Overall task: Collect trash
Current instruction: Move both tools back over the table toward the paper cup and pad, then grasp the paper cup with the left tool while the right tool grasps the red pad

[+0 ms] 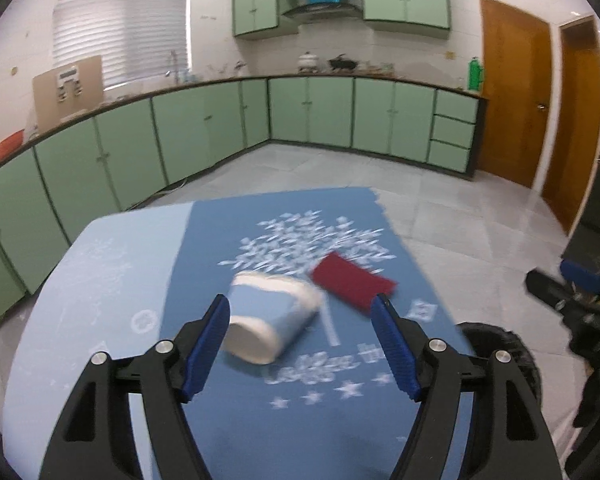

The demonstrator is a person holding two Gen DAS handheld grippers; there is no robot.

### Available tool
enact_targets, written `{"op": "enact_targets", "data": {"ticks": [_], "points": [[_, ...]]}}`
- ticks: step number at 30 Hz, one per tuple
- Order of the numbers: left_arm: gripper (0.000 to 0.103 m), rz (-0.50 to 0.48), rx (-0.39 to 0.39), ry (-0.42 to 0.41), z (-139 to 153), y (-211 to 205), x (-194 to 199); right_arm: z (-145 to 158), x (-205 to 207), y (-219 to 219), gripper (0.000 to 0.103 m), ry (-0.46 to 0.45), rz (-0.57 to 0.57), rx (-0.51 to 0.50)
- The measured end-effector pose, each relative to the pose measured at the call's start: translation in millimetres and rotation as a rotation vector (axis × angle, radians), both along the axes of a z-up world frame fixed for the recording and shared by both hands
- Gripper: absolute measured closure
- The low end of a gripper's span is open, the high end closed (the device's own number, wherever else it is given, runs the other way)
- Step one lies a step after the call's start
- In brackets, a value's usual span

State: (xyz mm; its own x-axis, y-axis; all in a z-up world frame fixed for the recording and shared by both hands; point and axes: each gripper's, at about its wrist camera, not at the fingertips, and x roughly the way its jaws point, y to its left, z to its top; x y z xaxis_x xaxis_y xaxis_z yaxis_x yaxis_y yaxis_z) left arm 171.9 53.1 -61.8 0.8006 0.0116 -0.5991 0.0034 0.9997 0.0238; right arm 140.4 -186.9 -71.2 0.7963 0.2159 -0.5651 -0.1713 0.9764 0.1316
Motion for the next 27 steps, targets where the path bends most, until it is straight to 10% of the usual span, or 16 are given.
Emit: {"op": "enact_targets", "data": {"ticks": [27], "points": [[0.028, 0.027, -0.009, 0.199, -64, 24, 54, -35, 67, 47, 0.012, 0.077, 0.093, -0.018]]}}
